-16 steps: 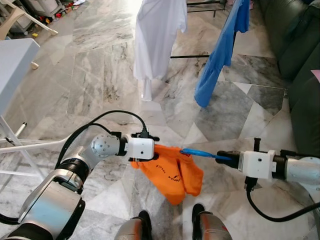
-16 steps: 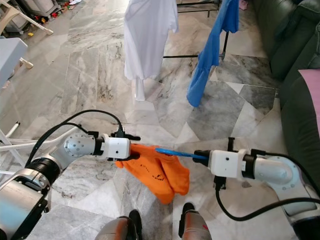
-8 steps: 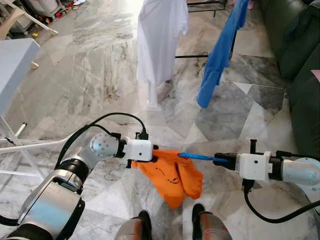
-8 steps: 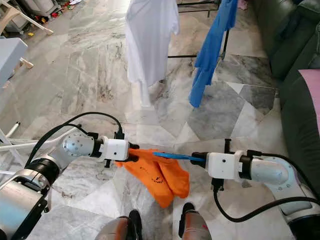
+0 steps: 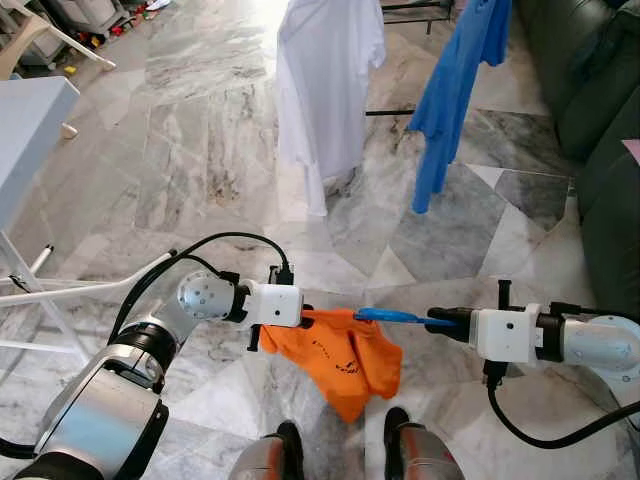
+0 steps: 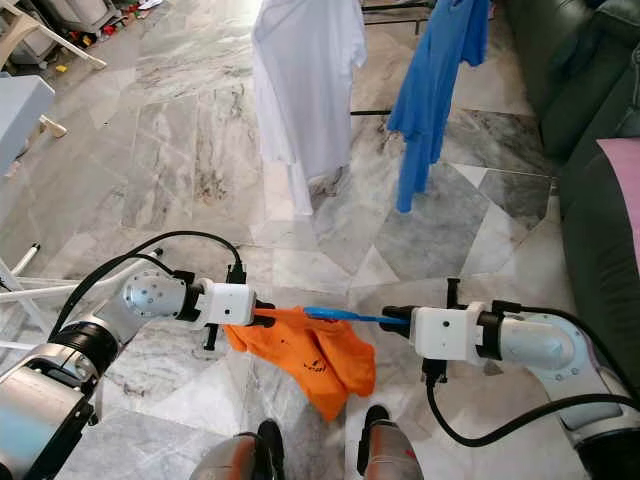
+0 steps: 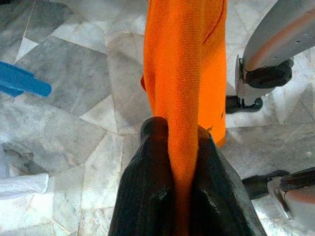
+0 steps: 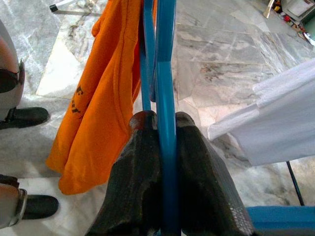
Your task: Hang hanger
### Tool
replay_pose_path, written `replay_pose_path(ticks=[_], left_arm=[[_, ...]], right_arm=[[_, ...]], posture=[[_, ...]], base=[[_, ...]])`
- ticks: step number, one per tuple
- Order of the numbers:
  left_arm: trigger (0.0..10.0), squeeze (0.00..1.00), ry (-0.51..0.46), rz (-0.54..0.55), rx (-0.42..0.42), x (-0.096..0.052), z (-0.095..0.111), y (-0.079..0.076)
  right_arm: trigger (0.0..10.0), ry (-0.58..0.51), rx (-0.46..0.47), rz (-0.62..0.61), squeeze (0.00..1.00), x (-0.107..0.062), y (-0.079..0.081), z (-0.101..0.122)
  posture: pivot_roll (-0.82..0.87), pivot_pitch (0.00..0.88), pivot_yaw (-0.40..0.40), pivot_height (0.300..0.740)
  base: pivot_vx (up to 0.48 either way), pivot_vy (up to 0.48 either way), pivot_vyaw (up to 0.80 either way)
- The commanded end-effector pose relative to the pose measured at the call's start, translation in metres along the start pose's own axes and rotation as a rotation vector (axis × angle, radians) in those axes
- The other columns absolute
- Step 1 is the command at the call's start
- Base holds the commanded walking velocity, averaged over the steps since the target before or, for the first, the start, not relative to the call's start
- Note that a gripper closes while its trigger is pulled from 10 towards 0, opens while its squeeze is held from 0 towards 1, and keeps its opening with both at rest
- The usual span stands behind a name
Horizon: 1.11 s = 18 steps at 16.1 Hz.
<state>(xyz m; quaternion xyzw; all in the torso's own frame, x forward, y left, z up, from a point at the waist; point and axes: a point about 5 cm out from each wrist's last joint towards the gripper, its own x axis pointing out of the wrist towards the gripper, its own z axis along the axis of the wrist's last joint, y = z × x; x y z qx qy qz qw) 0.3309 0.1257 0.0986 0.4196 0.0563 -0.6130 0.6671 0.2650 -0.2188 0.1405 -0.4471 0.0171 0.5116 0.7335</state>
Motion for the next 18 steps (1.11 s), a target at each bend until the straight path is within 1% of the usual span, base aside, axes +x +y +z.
replay_pose_path(ticks=[1, 2, 3, 4, 10, 13, 17, 18], left_arm=[[0.0, 0.00, 0.016, -0.023, -0.035, -0.003, -0.008, -0.008], [0.0, 0.00, 0.016, -0.023, -0.038, -0.004, -0.008, -0.008], [0.0, 0.00, 0.017, -0.022, -0.038, -0.004, -0.008, -0.009], [0.0, 0.00, 0.016, -0.021, -0.039, -0.004, -0.008, -0.009], [0.0, 0.00, 0.016, -0.011, -0.041, -0.003, -0.008, -0.008], [0.0, 0.00, 0.021, -0.004, -0.045, -0.004, -0.009, -0.007], [0.0, 0.00, 0.044, 0.037, -0.045, -0.006, -0.011, -0.005], [0.0, 0.00, 0.053, 0.084, -0.043, -0.007, -0.012, -0.001]], right_arm=[[10.0, -0.029, 0.012, 0.005, 0.00, 0.003, 0.001, 0.002], [10.0, -0.029, 0.022, 0.010, 0.50, 0.004, 0.001, 0.002], [10.0, -0.030, 0.024, 0.010, 0.62, 0.005, 0.001, 0.002], [10.0, -0.033, 0.024, 0.001, 1.00, 0.005, 0.000, 0.002], [10.0, -0.036, 0.054, -0.004, 1.00, 0.005, 0.000, 0.002], [10.0, -0.036, 0.060, -0.021, 1.00, 0.001, -0.005, 0.002], [10.0, -0.035, 0.061, -0.028, 1.00, -0.002, -0.007, 0.002], [10.0, -0.036, 0.068, -0.035, 1.00, -0.005, -0.009, 0.003]], posture=[[-0.15, 0.279, 0.142, 0.740], [-0.15, 0.279, 0.142, 0.740], [-0.15, 0.279, 0.142, 0.740], [-0.15, 0.279, 0.142, 0.740], [-0.15, 0.280, 0.145, 0.740], [-0.16, 0.278, 0.147, 0.740], [-0.16, 0.278, 0.146, 0.740], [-0.16, 0.278, 0.147, 0.740]], base=[[0.000, 0.000, 0.00], [0.000, 0.000, 0.00], [0.000, 0.000, 0.00], [0.000, 0.000, 0.00], [0.000, 0.000, 0.00], [0.000, 0.000, 0.00], [0.000, 0.000, 0.00], [0.000, 0.000, 0.00]])
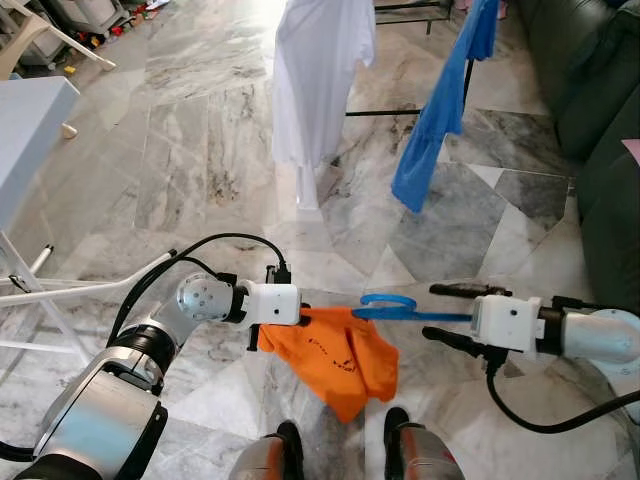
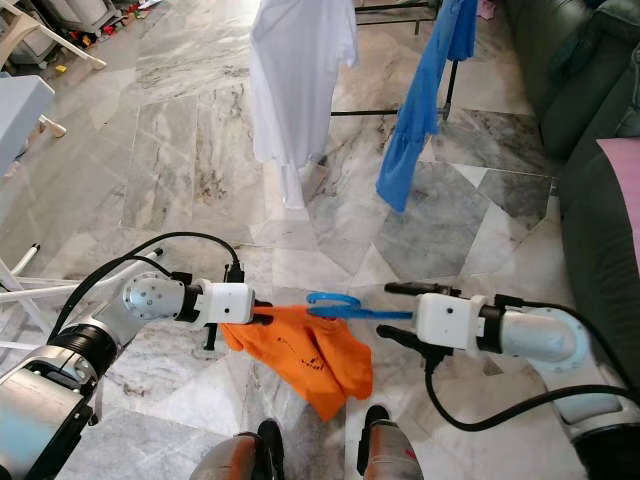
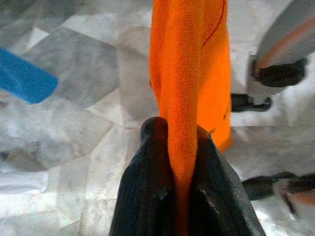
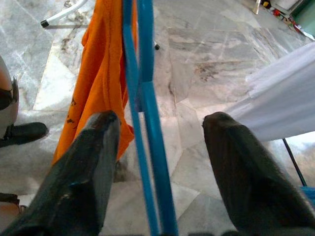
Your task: Hang hanger
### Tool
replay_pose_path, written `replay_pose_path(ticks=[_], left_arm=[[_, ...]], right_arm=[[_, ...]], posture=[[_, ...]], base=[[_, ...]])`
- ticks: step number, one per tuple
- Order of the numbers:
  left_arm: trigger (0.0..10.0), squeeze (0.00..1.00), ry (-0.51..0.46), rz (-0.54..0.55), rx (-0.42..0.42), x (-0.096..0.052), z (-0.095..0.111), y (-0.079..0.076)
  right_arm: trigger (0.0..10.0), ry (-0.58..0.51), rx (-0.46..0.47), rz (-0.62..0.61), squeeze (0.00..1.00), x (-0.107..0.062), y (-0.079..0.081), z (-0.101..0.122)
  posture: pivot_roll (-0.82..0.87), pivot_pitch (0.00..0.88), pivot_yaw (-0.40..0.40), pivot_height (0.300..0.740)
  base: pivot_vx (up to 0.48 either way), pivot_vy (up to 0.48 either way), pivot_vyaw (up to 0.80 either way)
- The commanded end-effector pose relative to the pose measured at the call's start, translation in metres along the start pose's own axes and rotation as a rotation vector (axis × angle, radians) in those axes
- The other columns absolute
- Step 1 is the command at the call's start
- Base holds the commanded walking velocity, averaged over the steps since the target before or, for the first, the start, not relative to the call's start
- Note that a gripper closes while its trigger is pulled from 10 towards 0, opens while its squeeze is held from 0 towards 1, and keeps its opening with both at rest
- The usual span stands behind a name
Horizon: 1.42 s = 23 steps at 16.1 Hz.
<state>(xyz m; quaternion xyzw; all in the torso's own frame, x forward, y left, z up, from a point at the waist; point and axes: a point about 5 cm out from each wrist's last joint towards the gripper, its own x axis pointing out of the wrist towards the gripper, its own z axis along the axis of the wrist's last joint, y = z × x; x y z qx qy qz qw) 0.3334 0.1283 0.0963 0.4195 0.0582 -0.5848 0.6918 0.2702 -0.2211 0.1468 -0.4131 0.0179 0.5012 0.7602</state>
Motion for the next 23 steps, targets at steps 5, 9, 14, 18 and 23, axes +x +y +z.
replay_pose_path(ticks=[5, 9, 14, 18, 23], left_arm=[[0.0, 0.00, 0.063, 0.124, -0.031, -0.009, -0.011, 0.006], [0.0, 0.00, 0.091, 0.168, -0.032, -0.011, -0.015, 0.008], [0.0, 0.00, 0.151, 0.202, -0.027, -0.014, -0.020, 0.010], [0.0, 0.00, 0.196, 0.322, -0.056, -0.018, -0.024, 0.019], [0.0, 0.00, 0.121, 0.632, -0.285, -0.026, -0.023, 0.041]], right_arm=[[10.0, -0.015, 0.004, -0.017, 1.00, -0.007, -0.005, 0.007], [10.0, -0.016, -0.025, -0.112, 1.00, -0.016, -0.023, 0.014], [10.0, -0.033, -0.078, -0.256, 1.00, -0.028, -0.044, 0.027], [10.0, -0.052, -0.081, -0.515, 1.00, -0.031, -0.054, 0.033], [10.0, -0.096, 0.362, -0.841, 0.00, 0.007, -0.022, 0.018]], posture=[[-0.15, 0.279, 0.149, 0.740], [-0.15, 0.281, 0.155, 0.740], [-0.16, 0.281, 0.162, 0.740], [-0.17, 0.278, 0.156, 0.740], [-0.17, 0.277, 0.145, 0.740]], base=[[0.000, 0.000, 0.00], [0.000, 0.000, 0.00], [0.000, 0.000, 0.00], [0.000, 0.000, 0.00], [0.000, 0.000, 0.00]])
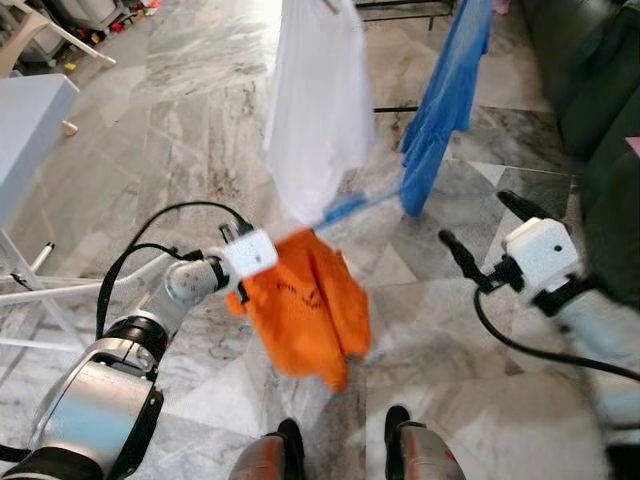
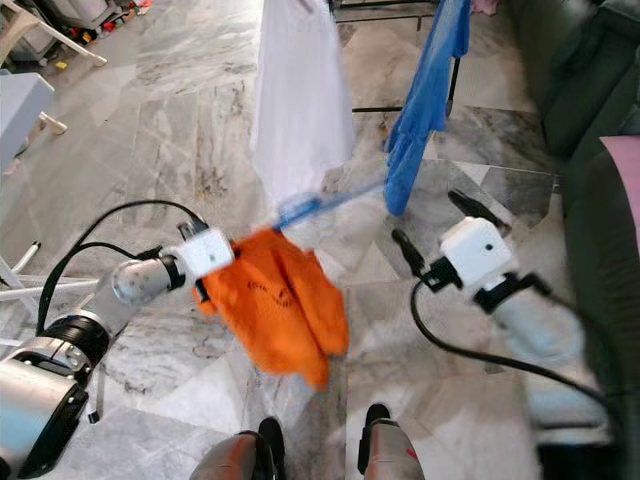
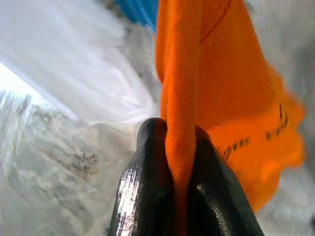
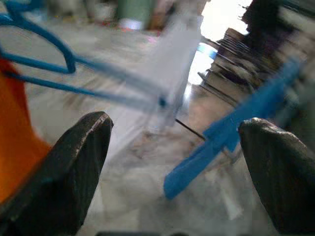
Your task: Hang hanger
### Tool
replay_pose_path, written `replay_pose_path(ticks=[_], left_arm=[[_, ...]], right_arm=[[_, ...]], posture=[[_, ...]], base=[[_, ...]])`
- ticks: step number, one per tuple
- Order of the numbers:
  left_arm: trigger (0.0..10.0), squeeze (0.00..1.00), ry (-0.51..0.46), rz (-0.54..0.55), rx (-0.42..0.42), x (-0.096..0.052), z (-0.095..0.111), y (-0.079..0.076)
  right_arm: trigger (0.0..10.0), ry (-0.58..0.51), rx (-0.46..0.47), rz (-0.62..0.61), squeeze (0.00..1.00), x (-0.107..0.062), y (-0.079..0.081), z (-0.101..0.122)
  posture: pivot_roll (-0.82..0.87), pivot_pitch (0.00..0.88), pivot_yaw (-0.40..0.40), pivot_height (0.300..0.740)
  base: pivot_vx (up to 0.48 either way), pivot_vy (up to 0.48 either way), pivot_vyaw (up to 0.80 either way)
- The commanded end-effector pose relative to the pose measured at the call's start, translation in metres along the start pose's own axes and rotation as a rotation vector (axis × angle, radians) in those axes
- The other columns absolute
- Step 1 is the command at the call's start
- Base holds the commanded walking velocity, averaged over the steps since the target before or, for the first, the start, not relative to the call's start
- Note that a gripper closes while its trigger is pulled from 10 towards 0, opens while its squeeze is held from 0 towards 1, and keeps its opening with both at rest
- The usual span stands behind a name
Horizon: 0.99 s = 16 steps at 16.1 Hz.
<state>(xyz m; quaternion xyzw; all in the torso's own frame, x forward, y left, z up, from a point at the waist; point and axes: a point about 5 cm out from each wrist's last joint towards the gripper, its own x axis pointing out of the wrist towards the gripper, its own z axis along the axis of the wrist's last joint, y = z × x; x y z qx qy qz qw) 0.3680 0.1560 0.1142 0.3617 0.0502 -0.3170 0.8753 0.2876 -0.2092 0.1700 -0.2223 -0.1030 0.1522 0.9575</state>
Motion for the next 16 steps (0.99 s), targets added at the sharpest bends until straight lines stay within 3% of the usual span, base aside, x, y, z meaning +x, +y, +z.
replay_pose_path(ticks=[1, 3, 4, 6, 8, 9, 11, 13, 15, 16], left_arm=[[0.0, 0.00, -0.022, 0.066, -0.069, -0.001, 0.002, 0.007], [0.0, 0.00, -0.076, 0.111, -0.139, 0.002, 0.011, 0.013], [0.0, 0.00, -0.120, 0.115, -0.167, 0.003, 0.019, 0.016], [0.0, 0.00, -0.177, 0.105, -0.176, 0.005, 0.030, 0.023], [0.0, 0.00, -0.237, 0.056, -0.148, 0.004, 0.043, 0.030], [0.0, 0.00, -0.261, 0.010, -0.135, 0.004, 0.048, 0.032], [0.0, 0.00, -0.309, -0.094, -0.103, 0.000, 0.056, 0.034], [0.0, 0.00, -0.342, -0.195, -0.024, -0.006, 0.064, 0.041], [0.0, 0.00, -0.341, -0.221, -0.004, -0.008, 0.065, 0.044], [0.0, 0.00, -0.341, -0.268, 0.067, -0.011, 0.067, 0.044]], right_arm=[[10.0, 0.050, 0.065, -0.053, 0.00, -0.002, 0.011, -0.008], [10.0, 0.132, 0.153, -0.115, 0.00, -0.002, 0.026, -0.020], [10.0, 0.163, 0.206, -0.083, 0.00, -0.002, 0.036, -0.026], [10.0, 0.205, 0.188, -0.092, 0.00, -0.003, 0.042, -0.032], [10.0, 0.112, 0.214, -0.092, 0.00, -0.001, 0.045, -0.029], [10.0, 0.133, 0.267, -0.086, 0.00, -0.004, 0.046, -0.034], [10.0, 0.150, 0.329, 0.003, 0.00, -0.014, 0.051, -0.041], [10.0, 0.154, 0.287, 0.218, 0.00, -0.031, 0.061, -0.045], [10.0, 0.190, 0.248, 0.304, 0.00, -0.039, 0.062, -0.051], [10.0, 0.235, 0.203, 0.369, 0.00, -0.048, 0.050, -0.059]], posture=[[-0.16, 0.278, 0.142, 0.740], [-0.16, 0.280, 0.141, 0.740], [-0.16, 0.280, 0.141, 0.740], [-0.16, 0.281, 0.138, 0.740], [-0.15, 0.281, 0.136, 0.740], [-0.15, 0.280, 0.136, 0.740], [-0.15, 0.280, 0.136, 0.740], [-0.14, 0.286, 0.144, 0.740], [-0.14, 0.286, 0.145, 0.740], [-0.14, 0.287, 0.151, 0.740]], base=[[0.000, 0.000, 0.00], [0.000, 0.000, 0.00], [0.000, 0.000, 0.00], [0.000, 0.000, 0.00], [0.000, 0.000, 0.00], [0.000, 0.000, 0.00], [0.000, 0.000, 0.00], [0.000, 0.000, 0.00], [0.000, 0.000, 0.00], [0.000, 0.000, 0.00]])
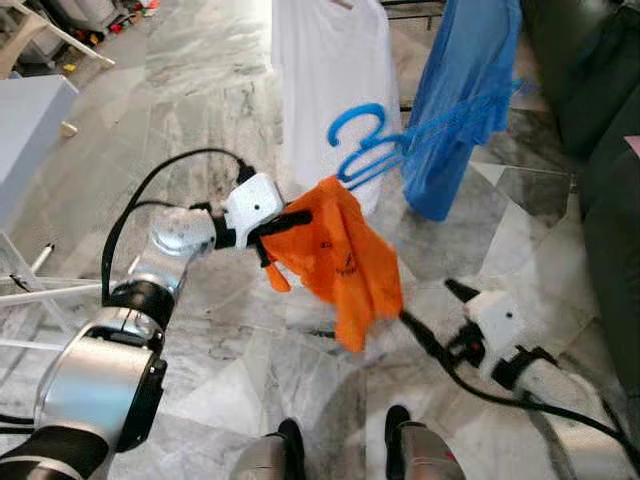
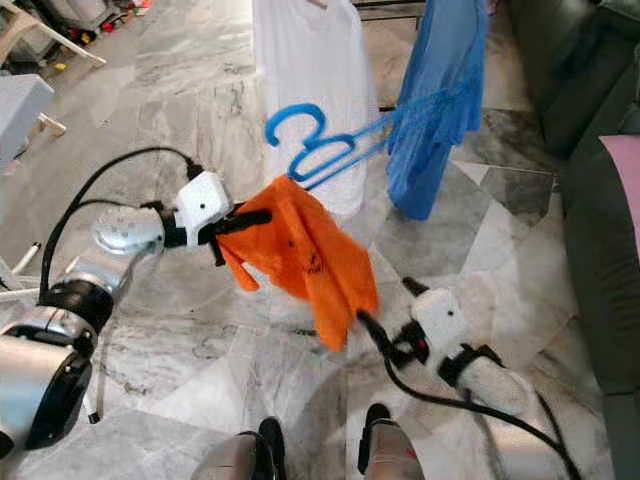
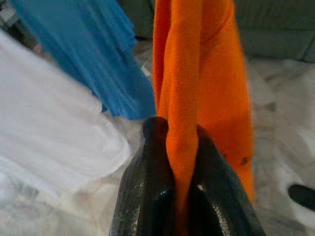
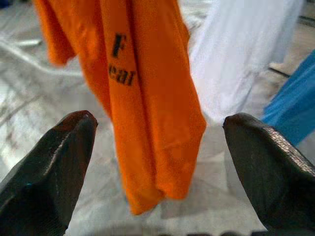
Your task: Hang hanger
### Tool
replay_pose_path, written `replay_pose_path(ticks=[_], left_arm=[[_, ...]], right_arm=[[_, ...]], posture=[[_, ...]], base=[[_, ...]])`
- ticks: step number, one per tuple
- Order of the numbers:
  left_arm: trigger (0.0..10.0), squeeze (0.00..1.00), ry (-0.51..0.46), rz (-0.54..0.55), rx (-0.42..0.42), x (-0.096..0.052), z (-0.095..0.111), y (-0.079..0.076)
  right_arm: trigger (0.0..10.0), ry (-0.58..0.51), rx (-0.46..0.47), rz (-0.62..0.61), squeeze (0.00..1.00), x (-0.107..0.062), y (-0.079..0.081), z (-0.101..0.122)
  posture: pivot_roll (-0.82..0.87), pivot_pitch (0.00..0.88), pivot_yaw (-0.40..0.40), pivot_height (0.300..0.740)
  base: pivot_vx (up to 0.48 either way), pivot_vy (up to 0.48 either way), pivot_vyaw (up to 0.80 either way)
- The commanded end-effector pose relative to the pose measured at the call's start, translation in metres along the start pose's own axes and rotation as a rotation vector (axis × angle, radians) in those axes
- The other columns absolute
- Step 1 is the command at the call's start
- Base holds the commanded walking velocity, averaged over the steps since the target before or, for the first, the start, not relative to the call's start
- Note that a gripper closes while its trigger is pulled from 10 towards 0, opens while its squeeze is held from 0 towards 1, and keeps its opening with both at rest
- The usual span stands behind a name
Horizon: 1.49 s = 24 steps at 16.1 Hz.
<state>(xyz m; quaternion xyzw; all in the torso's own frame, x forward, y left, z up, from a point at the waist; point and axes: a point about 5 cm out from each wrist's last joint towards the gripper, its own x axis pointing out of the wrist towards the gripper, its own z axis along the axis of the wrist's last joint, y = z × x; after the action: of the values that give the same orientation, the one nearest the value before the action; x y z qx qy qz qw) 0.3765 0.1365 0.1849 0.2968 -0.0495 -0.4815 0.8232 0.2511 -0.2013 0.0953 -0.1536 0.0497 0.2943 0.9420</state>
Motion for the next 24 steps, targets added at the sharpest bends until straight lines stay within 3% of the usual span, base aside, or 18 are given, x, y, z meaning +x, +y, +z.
replay_pose_path(ticks=[1, 5, 8, 14, 16, 20, 24], left_arm=[[0.0, 0.00, -0.003, -0.050, 0.079, -0.005, 0.005, 0.003], [0.0, 0.00, -0.046, -0.219, 0.125, 0.000, 0.009, -0.013], [0.0, 0.00, -0.074, -0.274, 0.161, 0.004, 0.012, -0.021], [0.0, 0.00, -0.257, -0.367, 0.139, 0.021, 0.037, -0.041], [0.0, 0.00, -0.301, -0.395, 0.114, 0.024, 0.043, -0.049], [0.0, 0.00, -0.269, -0.426, 0.091, 0.019, 0.032, -0.058], [0.0, 0.00, -0.270, -0.454, 0.073, 0.018, 0.035, -0.059]], right_arm=[[10.0, 0.041, -0.007, 0.036, 0.00, -0.008, -0.005, -0.007], [10.0, 0.074, -0.094, 0.104, 0.00, -0.017, -0.030, -0.003], [10.0, 0.065, -0.099, 0.121, 0.00, -0.015, -0.045, 0.004], [10.0, 0.093, -0.080, 0.277, 0.00, 0.004, -0.034, -0.003], [10.0, 0.093, -0.132, 0.290, 0.00, 0.010, -0.035, -0.002], [10.0, 0.077, -0.165, 0.308, 0.00, 0.006, -0.050, 0.011], [10.0, 0.046, -0.095, 0.304, 0.00, 0.002, -0.061, 0.016]], posture=[[-0.14, 0.287, 0.151, 0.740], [-0.13, 0.287, 0.159, 0.740], [-0.13, 0.285, 0.164, 0.740], [-0.12, 0.286, 0.175, 0.740], [-0.12, 0.286, 0.178, 0.740], [-0.12, 0.285, 0.172, 0.740], [-0.11, 0.282, 0.171, 0.740]], base=[[0.000, 0.000, 0.00], [0.000, 0.000, 0.00], [0.000, 0.000, 0.00], [0.000, 0.000, 0.00], [0.000, 0.000, 0.00], [0.000, 0.000, 0.00], [0.000, 0.000, 0.00]])
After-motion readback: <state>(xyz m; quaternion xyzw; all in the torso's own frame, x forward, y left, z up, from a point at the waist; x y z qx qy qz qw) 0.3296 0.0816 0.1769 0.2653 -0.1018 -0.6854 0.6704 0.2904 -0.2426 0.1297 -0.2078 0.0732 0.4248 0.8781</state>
